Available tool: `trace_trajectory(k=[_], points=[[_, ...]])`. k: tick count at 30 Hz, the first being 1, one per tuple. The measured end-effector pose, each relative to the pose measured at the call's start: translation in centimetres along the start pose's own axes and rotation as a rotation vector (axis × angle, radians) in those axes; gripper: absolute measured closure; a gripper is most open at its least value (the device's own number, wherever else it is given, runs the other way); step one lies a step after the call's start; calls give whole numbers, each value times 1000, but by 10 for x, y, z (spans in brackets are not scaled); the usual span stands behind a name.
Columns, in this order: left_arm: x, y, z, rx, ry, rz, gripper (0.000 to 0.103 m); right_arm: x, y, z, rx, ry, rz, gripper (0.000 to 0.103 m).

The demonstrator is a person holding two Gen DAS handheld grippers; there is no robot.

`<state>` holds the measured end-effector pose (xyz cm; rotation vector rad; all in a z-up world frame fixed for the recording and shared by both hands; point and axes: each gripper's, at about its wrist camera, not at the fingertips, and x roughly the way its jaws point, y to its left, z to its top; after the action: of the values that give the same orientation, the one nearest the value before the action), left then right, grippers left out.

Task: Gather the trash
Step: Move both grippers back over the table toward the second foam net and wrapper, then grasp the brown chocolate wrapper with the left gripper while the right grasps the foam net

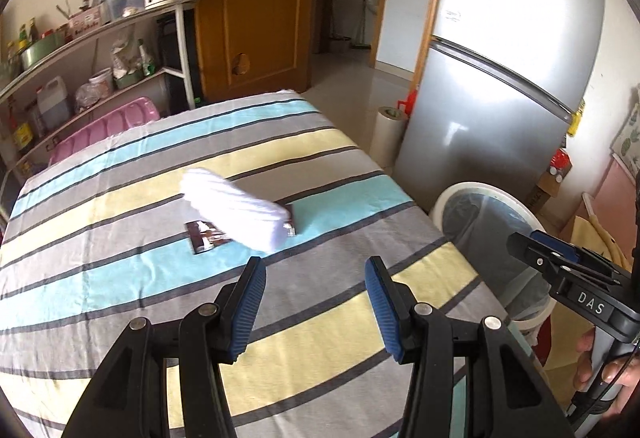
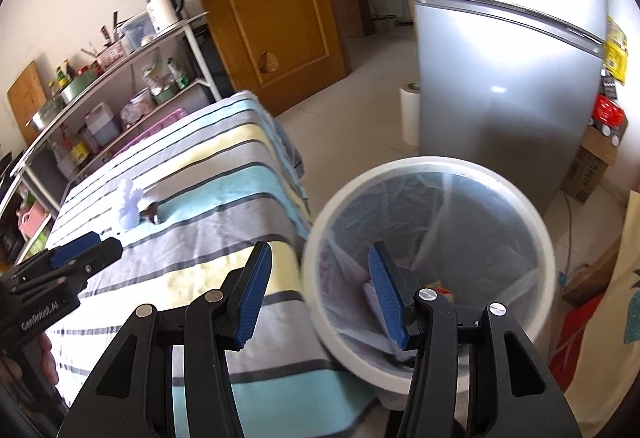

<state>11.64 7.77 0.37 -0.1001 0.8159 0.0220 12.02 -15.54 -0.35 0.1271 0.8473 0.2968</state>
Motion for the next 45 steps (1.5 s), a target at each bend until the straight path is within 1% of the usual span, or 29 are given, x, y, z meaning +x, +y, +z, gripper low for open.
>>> trace_trajectory(k=[3, 5, 8, 11, 14, 15, 17, 19, 21, 25, 27, 29, 30, 32, 37, 39, 42, 45], points=[[-1, 30, -2, -43, 9, 50, 52, 10, 21, 0, -43, 16, 26, 51], [0, 46, -2, -67, 11, 62, 52, 16, 35, 0, -69, 27, 39, 51], [1, 63, -2, -66, 12, 91, 52, 26, 54, 1, -98, 50, 65, 51], [7, 80, 0, -91, 22, 85, 52, 35, 72, 2, -135, 71, 81, 51], [17, 88, 4, -90, 36, 106, 52, 43, 88, 3, -175, 91, 89, 51], [19, 90, 5, -93, 40, 97, 52, 46, 92, 4, -185, 94, 92, 51], [24, 90, 8, -84, 40, 61, 51, 50, 99, 4, -196, 102, 90, 51], [34, 88, 13, -55, 48, 46, 51, 53, 103, 3, -193, 104, 91, 51], [43, 84, 17, -39, 66, 50, 51, 53, 103, 1, -183, 106, 94, 51], [60, 75, 27, 12, 88, 52, 48, 55, 102, 2, -184, 110, 82, 51], [58, 73, 33, 1, 44, 54, 47, 55, 99, 4, -179, 109, 77, 51], [54, 72, 38, -3, 5, 19, 42, 56, 99, 6, -174, 106, 73, 51], [58, 70, 40, -1, 15, 22, 38, 57, 99, 7, -173, 106, 73, 51], [69, 67, 42, 13, 64, 41, 38, 57, 101, 8, -172, 106, 72, 51], [75, 66, 38, 21, 76, 6, 38, 55, 102, 7, -177, 100, 85, 51], [77, 67, 37, 25, 94, -16, 38, 54, 102, 5, -173, 99, 86, 51], [76, 64, 32, 53, 105, -7, 37, 52, 98, 4, -161, 95, 86, 51], [79, 65, 24, 66, 141, -15, 37, 48, 94, 3, -145, 86, 90, 51]])
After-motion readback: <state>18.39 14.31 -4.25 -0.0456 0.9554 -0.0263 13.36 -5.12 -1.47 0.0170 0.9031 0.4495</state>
